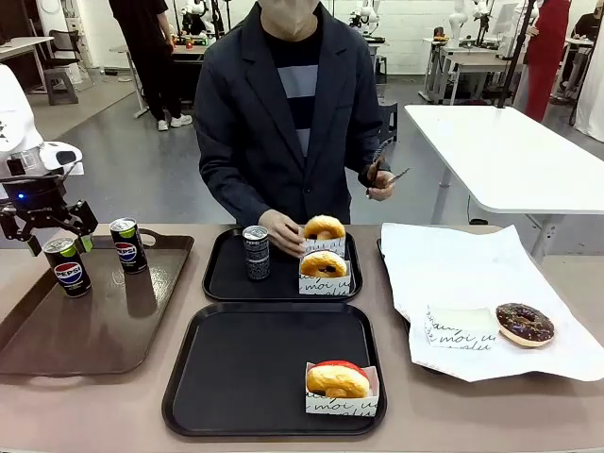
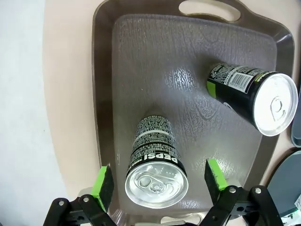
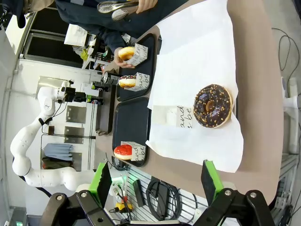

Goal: Set up donuts and drinks on trays.
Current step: Pick up one Pepsi coke from the Handle tray and place it on the Flat Tray without a Pepsi coke.

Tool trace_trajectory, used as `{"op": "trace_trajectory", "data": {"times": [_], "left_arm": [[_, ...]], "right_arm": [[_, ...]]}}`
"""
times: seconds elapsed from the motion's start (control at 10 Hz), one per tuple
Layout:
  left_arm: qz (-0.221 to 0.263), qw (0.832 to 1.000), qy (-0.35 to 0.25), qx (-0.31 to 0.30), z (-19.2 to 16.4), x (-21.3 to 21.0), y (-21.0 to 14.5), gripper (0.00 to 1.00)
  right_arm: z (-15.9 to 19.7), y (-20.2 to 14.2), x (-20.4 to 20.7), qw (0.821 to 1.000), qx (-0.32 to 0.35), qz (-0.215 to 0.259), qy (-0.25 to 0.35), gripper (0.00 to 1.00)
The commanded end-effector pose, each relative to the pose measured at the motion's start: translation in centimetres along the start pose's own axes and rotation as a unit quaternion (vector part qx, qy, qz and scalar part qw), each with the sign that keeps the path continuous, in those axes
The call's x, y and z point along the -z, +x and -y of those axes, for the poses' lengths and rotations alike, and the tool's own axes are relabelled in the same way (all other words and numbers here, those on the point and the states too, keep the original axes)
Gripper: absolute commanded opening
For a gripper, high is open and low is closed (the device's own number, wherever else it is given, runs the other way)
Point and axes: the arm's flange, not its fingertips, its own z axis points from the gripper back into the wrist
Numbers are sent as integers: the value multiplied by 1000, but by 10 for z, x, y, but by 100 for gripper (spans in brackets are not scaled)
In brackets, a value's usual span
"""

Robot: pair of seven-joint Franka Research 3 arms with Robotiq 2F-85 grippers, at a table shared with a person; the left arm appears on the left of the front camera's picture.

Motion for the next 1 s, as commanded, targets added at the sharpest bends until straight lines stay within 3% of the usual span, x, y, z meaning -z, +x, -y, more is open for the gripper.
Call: {"op": "trace_trajectory", "data": {"times": [0.0, 0.6, 0.7, 0.8, 0.9], "left_arm": [[-11, 1000, 9, -4, -2, 6, 1, 100], [-16, 1000, 6, -3, -5, 17, 3, 100], [-15, 1000, 6, 2, -6, 18, 2, 45], [-15, 1000, 5, 3, -5, 18, 2, 44], [-15, 1000, 5, 4, -6, 18, 2, 0]], "right_arm": [[0, 2, 1, 1000, -8, 12, 16, 100], [0, 2, 1, 1000, -8, 12, 16, 100], [0, 2, 1, 1000, -8, 12, 16, 100], [0, 2, 1, 1000, -8, 12, 16, 100], [0, 2, 1, 1000, -8, 12, 16, 100]]}}
